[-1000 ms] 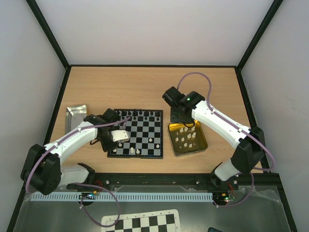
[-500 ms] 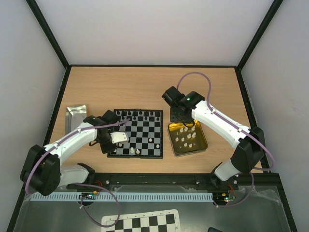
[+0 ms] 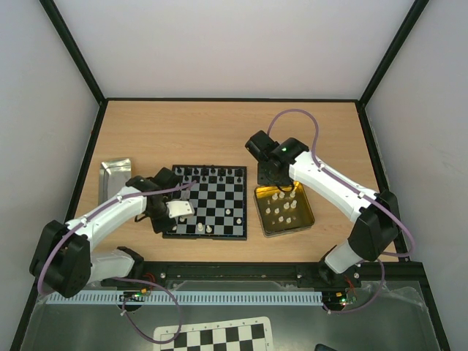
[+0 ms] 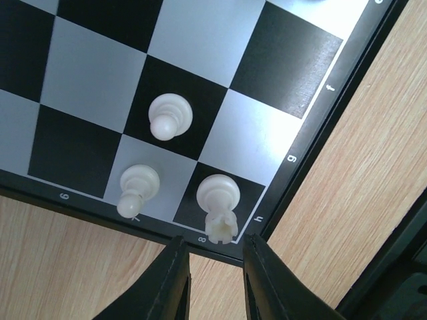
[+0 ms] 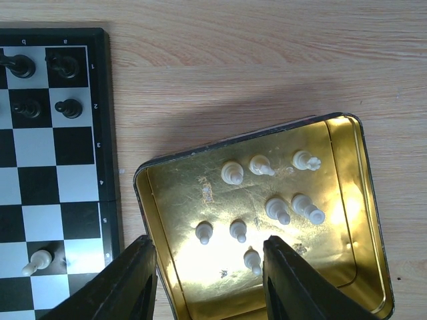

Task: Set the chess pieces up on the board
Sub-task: Place the chess piece on the chessboard, then pick up the chess piece from the chessboard.

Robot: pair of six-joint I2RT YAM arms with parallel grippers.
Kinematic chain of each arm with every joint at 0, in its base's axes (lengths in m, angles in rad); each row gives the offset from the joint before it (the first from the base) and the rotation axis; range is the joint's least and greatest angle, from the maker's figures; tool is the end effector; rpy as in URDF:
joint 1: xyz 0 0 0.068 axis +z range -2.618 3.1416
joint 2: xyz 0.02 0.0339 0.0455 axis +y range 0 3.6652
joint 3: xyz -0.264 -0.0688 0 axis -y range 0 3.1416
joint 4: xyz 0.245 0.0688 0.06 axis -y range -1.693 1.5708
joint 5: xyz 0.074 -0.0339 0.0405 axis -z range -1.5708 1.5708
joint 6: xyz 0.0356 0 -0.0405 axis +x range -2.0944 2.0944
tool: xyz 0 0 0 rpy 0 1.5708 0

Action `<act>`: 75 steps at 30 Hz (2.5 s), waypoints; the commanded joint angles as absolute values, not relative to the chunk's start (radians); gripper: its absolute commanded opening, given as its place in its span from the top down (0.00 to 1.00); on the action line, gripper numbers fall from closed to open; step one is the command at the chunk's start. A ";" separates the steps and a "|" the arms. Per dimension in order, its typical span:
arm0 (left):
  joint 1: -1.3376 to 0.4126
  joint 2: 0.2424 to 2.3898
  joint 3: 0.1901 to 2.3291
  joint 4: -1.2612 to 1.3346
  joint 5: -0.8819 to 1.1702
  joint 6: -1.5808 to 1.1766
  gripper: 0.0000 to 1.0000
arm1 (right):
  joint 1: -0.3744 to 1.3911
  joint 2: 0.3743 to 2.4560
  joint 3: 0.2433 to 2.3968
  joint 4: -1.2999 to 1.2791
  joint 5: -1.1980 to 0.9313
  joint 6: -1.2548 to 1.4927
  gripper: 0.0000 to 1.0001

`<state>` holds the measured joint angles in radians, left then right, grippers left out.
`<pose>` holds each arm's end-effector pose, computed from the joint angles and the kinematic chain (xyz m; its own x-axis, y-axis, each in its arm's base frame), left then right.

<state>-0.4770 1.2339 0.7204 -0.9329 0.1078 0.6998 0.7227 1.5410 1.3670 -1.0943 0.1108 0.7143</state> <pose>0.1663 -0.0903 0.1860 -0.3727 0.9134 -0.1637 0.9260 0.3775 -0.0018 0.2249 0.1931 0.2896 -0.9554 0.0255 -0.2942 -0.0090 0.9933 0.1154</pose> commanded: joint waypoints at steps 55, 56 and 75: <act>-0.210 1.229 0.973 -0.861 -0.002 0.253 0.70 | 1.214 1.951 1.720 -1.050 -0.085 0.716 0.63; -0.201 1.227 0.970 -0.861 -0.004 0.253 0.70 | 1.219 1.962 1.727 -1.054 -0.087 0.715 0.64; -0.183 1.187 0.923 -0.852 -0.032 0.249 0.69 | 1.224 1.890 1.553 -0.980 -0.115 0.754 0.70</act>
